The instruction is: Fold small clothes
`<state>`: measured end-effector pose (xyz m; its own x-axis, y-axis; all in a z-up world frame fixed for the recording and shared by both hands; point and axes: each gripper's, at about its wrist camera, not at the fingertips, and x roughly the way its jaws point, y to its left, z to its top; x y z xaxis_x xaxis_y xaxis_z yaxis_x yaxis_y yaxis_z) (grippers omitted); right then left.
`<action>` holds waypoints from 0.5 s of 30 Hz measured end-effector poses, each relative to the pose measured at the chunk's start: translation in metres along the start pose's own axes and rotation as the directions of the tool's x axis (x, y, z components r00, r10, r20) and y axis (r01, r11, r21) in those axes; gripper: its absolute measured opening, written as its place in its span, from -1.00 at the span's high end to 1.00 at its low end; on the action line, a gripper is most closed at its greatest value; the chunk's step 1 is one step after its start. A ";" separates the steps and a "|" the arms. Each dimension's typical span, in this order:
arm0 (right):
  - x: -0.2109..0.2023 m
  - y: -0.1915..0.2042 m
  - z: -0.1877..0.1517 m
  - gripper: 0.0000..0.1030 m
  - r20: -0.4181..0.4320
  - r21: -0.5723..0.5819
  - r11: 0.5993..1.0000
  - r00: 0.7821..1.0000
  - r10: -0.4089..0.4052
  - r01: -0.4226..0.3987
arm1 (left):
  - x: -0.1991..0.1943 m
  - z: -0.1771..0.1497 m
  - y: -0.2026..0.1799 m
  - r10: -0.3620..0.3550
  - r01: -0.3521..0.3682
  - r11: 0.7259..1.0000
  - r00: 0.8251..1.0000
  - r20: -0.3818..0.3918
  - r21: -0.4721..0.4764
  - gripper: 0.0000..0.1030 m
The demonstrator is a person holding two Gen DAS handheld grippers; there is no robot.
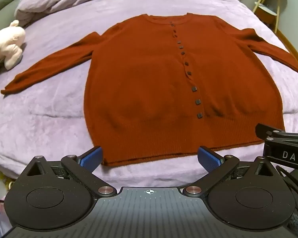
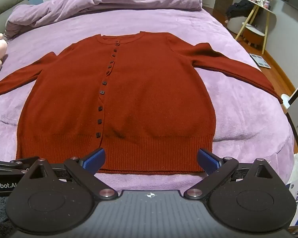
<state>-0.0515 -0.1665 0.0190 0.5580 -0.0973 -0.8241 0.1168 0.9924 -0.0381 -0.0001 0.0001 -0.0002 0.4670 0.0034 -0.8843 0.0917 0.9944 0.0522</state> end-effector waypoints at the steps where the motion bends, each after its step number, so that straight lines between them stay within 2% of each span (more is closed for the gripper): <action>1: 0.000 0.000 0.000 -0.92 -0.006 -0.001 1.000 1.000 0.000 0.000 | 0.000 0.000 0.000 -0.001 0.001 1.000 1.000 -0.002 -0.002 -1.00; 15: 0.000 0.000 -0.001 -0.92 -0.010 -0.001 1.000 1.000 0.004 -0.004 | -0.002 0.001 0.003 -0.002 0.002 1.000 1.000 -0.013 -0.008 -1.00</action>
<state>-0.0518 -0.1665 0.0184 0.5500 -0.0923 -0.8301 0.1135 0.9929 -0.0352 -0.0001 0.0025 0.0026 0.4553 0.0031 -0.8903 0.0852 0.9953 0.0471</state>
